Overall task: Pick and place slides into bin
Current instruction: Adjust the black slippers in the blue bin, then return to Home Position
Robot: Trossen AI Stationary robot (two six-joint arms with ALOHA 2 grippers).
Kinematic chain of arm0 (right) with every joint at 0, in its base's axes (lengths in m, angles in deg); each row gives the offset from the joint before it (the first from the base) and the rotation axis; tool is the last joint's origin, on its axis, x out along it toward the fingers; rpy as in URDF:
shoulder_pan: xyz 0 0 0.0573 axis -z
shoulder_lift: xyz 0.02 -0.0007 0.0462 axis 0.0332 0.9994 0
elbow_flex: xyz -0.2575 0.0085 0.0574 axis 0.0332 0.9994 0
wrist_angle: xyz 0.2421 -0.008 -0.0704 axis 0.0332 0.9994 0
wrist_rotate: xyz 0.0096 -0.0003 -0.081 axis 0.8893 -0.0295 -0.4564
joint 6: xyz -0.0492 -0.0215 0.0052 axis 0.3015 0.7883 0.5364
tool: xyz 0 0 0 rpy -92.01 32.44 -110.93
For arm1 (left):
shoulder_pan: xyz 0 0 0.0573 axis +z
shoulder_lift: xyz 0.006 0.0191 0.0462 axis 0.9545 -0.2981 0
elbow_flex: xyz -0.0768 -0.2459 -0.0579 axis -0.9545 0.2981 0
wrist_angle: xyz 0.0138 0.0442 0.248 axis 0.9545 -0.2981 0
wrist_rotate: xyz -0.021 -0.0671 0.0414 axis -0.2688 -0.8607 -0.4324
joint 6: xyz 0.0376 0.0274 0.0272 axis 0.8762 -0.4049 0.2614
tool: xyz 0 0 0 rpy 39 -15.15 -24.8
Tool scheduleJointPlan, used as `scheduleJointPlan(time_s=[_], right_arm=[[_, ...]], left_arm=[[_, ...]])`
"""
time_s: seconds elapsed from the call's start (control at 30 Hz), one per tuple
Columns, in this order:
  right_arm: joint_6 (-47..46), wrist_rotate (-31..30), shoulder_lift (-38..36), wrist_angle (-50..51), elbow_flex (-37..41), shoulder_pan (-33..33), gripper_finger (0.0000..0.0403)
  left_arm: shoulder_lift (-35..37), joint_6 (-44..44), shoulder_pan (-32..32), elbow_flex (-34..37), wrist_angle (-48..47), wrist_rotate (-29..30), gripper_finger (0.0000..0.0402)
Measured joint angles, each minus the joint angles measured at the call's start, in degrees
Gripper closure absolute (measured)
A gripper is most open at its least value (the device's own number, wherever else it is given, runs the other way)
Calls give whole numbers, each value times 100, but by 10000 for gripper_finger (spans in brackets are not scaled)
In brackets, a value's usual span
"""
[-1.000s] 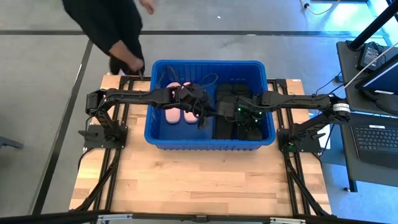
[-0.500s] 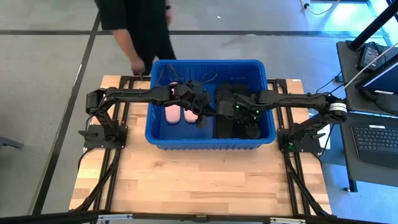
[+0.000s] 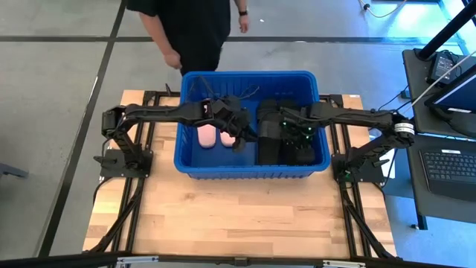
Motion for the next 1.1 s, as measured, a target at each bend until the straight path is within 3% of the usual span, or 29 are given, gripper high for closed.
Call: scheduleJointPlan(time_s=[0.27, 0.47, 0.67, 0.9, 1.1], right_arm=[[-176, 83, -234, 362, -1146, 0, 169], [-474, 118, -1187, -805, -1348, 115, 169], [-501, 137, -2594, -1944, -661, 455, 169], [-483, 137, -4330, -3519, 773, 1196, 169], [-341, 134, -5231, -4630, 2044, 2049, 169]], left_arm=[[589, 83, 151, 2, 52, -494, 319], [1657, 492, 376, 233, 82, -459, 319], [3295, 439, 553, 1463, 277, 150, 319], [5497, 191, 547, 3276, 736, 706, 319], [7003, 36, 549, 4353, 931, 887, 319]])
